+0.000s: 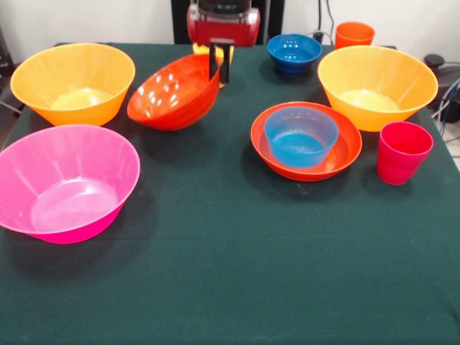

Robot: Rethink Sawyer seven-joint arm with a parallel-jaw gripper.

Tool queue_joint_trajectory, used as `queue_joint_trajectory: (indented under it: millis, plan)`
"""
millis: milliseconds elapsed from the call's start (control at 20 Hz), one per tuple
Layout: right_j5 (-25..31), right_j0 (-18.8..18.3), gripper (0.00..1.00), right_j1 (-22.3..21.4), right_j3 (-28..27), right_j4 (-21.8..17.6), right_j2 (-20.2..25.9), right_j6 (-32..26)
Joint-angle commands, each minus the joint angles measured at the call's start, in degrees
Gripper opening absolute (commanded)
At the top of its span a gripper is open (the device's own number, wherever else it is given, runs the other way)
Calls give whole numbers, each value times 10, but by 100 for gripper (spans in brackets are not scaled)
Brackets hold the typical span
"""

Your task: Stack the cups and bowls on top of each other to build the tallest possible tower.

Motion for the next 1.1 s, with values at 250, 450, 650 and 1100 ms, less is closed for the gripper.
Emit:
queue_joint_trajectory:
  millis: [250,450,650,1100]
  plan:
    - [96,-20,0,-100,74,53,86,-44]
    - [104,-12,0,-114,81,66,89,-34]
    - [99,-4,0,-123,86,82,96,-15]
    - [95,34,0,-127,78,126,102,30]
